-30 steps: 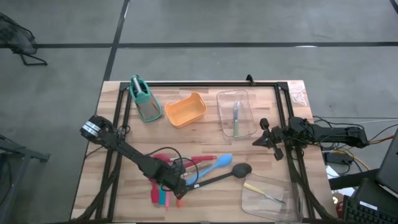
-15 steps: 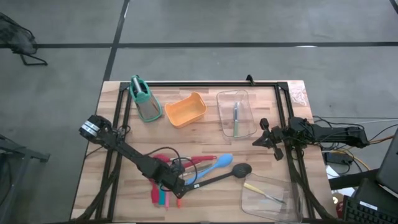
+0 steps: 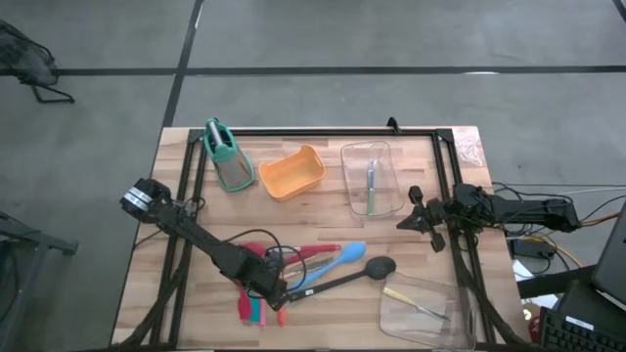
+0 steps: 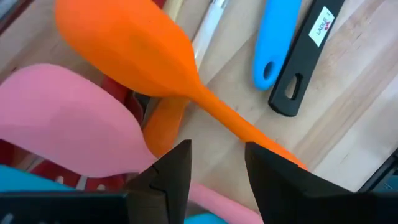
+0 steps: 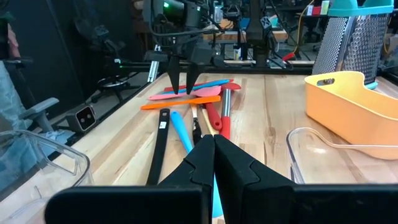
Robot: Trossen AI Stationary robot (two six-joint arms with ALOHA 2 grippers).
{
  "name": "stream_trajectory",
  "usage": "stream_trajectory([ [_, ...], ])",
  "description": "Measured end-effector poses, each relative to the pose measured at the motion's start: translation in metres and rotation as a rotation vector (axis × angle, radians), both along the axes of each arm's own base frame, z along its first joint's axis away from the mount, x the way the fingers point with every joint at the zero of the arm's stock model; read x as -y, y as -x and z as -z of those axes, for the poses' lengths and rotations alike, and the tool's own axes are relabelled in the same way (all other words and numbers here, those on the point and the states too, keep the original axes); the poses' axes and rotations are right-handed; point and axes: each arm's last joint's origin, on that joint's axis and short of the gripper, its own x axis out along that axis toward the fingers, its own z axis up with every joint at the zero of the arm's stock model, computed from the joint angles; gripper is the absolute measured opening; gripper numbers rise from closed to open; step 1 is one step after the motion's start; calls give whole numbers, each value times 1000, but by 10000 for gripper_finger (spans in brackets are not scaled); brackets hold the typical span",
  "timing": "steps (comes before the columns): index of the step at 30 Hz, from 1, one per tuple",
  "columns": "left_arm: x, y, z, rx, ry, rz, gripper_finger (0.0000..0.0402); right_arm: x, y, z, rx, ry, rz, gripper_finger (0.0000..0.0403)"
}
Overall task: Pick & Place Kitchen Items
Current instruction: Put the right yellow kitchen knife into the top transparent bin
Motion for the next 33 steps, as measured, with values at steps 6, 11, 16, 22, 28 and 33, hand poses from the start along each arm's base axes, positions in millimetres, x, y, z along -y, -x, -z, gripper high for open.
stream_trajectory([
  [6,-1,-2,-3,56,-72,71,156,0,0,-2,-4,-92,9,8],
  [11,-1,-7,-6,175,-207,126,156,-1,0,-17,103,-234,-4,8],
  [16,3,-14,-12,351,-393,217,156,-4,1,-30,213,-300,-62,8],
  [22,13,-20,-26,562,-575,426,155,-13,-5,-33,226,-312,-135,8],
  [28,10,-14,-30,817,-643,574,155,-31,-16,-54,175,-327,-217,8],
  [33,-3,9,-25,989,-640,630,155,-57,-38,-80,20,-283,-215,8],
])
